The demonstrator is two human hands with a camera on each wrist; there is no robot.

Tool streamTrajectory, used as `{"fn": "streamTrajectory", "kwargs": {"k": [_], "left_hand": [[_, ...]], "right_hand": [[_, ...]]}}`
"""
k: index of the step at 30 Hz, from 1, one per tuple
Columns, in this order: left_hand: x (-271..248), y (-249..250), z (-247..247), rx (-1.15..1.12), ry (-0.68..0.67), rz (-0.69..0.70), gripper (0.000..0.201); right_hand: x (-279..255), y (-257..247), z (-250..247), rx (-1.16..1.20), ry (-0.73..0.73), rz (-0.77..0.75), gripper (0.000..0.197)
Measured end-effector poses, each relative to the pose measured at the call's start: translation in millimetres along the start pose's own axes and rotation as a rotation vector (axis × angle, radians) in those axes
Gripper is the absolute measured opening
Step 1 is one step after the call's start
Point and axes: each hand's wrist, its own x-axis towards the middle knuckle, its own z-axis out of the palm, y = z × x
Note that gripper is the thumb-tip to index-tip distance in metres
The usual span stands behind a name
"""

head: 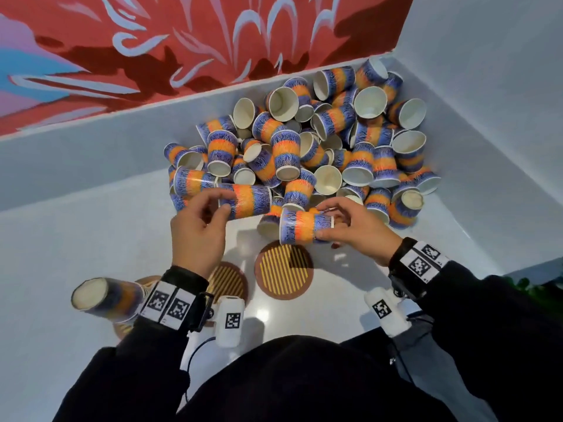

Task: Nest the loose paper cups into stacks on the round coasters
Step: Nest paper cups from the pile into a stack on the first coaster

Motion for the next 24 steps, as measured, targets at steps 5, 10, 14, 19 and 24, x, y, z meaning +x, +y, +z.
{"fn": "streamTrajectory", "kwargs": {"k": [5,10,14,19,24], "left_hand": [[-3.2,36.7,-3.7,0.104,-0.095,0.210,0.035],[-11.9,44.5,6.9,0.135,-0.475,0.231,0.052],[-13.8,36.5,15.5,0.095,-0.485,0.249,0.092],[-11.4,24.7,21.0,0.171,-0.520,0.185,0.082],[-7.1,17.8,14.8,0.206,-0.414,0.111,0.075]], "right_hand": [[-2.3,12.7,15.7,0.191,-0.012,-0.034,0.062],[-3.7,13.4,28.4,0.176,-0.030,-0.169,0.062],[-3.0,11.1,32.4,0.153,-0.051,-0.221,0.063],[5.7,13.0,37.4,-0.067,-0.067,-0.203,0.093],[38.7,35.6,32.3,-0.572,0.095,0.013,0.105]]}}
